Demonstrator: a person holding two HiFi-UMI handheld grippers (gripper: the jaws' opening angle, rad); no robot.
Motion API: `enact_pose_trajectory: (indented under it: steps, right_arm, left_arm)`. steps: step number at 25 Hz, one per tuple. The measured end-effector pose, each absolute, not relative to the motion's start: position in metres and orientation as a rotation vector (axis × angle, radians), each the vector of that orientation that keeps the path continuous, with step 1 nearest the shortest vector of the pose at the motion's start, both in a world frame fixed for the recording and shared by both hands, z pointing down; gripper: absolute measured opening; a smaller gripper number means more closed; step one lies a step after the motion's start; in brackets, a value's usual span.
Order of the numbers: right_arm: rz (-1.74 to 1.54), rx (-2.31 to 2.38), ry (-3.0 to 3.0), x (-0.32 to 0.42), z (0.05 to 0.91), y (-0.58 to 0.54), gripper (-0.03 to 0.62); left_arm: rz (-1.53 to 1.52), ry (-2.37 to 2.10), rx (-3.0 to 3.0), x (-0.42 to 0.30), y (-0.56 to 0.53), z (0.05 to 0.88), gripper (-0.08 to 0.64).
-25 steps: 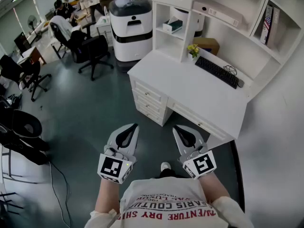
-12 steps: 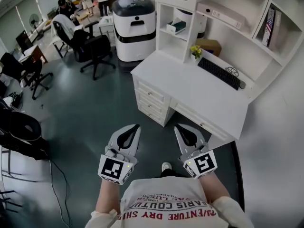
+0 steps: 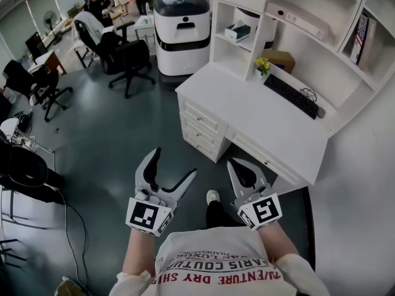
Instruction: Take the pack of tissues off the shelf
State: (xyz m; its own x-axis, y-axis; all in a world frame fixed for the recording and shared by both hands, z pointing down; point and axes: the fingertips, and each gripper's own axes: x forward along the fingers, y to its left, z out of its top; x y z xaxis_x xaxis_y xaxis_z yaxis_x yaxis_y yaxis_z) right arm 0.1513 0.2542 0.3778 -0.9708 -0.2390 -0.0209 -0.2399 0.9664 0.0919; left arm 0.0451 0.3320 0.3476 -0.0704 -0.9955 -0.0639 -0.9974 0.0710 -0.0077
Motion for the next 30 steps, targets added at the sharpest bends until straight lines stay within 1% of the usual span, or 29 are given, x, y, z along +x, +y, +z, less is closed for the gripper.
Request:
enact_pose_trajectory:
  steps: [7, 16, 21, 30]
  right_arm:
    - [0.137, -0.341, 3.086, 0.117, 0.386, 0.190, 0.002]
    - [0.117, -0.391, 3.095, 0.071, 0.383, 0.041, 0.002]
    - [0.124, -0.440, 3.100, 0.050, 0.381, -0.038, 0.002]
    - [0.114, -0.538, 3.125, 0.034, 0.390, -0.133, 0.002]
  left_arm:
    - [-0.030, 2.281, -2.100, 0.018, 0.272, 0.362, 0.434]
    - [-0.030, 2.250, -2.127, -0.029, 0.125, 0.353, 0.434]
    - [0.018, 2.294, -2.109, -0.068, 0.048, 0.358, 0.434]
    - [0.008, 2.294, -2.181, -0.097, -0.064, 0.378, 0.436]
